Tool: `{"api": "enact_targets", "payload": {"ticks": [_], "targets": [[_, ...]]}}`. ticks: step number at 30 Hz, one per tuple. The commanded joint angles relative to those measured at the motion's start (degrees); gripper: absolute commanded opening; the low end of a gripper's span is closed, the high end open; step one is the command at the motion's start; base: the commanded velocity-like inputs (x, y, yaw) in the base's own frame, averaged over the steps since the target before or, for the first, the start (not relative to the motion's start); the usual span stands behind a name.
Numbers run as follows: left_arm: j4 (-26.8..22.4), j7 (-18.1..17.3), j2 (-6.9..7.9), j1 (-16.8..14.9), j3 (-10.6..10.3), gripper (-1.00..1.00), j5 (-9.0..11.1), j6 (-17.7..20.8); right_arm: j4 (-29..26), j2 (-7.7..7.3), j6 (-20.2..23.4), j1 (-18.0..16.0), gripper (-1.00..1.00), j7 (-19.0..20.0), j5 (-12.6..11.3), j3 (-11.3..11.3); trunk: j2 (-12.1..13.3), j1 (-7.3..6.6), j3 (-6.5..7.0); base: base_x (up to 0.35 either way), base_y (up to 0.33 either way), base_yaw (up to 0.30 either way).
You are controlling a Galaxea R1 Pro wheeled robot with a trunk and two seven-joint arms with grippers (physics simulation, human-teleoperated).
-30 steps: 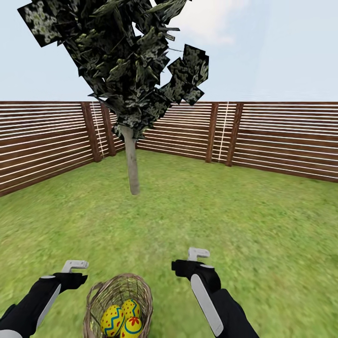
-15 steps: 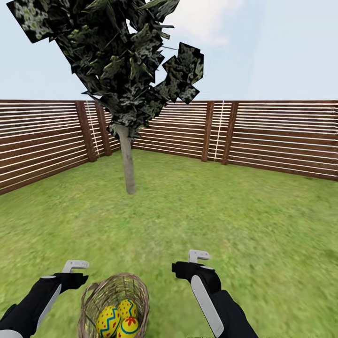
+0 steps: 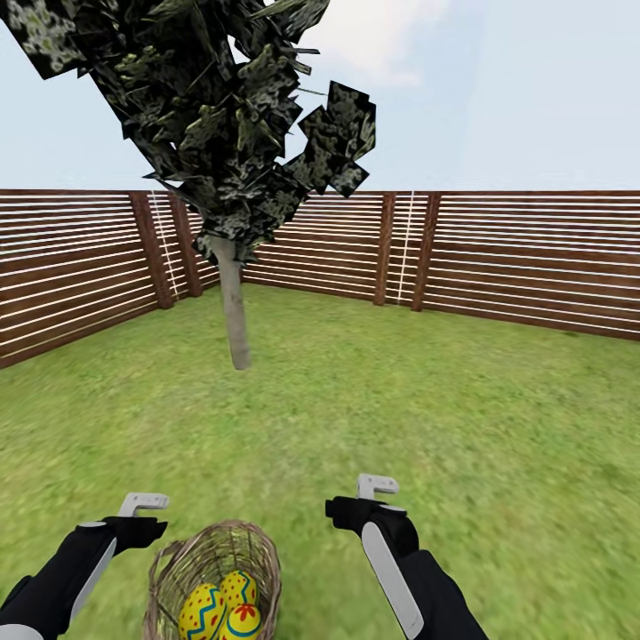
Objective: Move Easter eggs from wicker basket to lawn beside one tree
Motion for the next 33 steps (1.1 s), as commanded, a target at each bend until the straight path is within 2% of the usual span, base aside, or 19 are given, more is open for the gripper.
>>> {"api": "enact_targets", "payload": {"ticks": [1, 8, 17, 33], "targets": [[-0.09, -0.28, -0.01, -0.02, 0.18, 1.00, 0.00, 0.30, -0.05, 0.00, 0.06, -0.05, 1.00, -0.56, -0.61, 0.08, -0.04, 0.00, -0.07, 0.000, 0.147, -0.001], [-0.14, -0.17, -0.07, -0.02, 0.21, 1.00, -0.06, 0.22, 0.29, 0.00, 0.01, -0.04, 1.00, -0.48, -0.63, 0.09, -0.04, 0.00, -0.07, 0.022, 0.055, -0.029], [-0.15, -0.10, -0.10, -0.02, 0.07, 1.00, -0.06, 0.22, 2.63, 0.00, -1.16, -0.07, 1.00, -0.40, -0.64, 0.01, -0.04, 0.00, -0.07, 0.074, 0.093, -0.185], [-0.15, -0.06, -0.08, -0.02, 0.13, 1.00, -0.07, 0.31, 3.14, 0.00, -2.82, -0.07, 1.00, -0.39, -0.64, 0.09, -0.04, 0.00, -0.07, 0.002, 0.092, -0.059]]}}
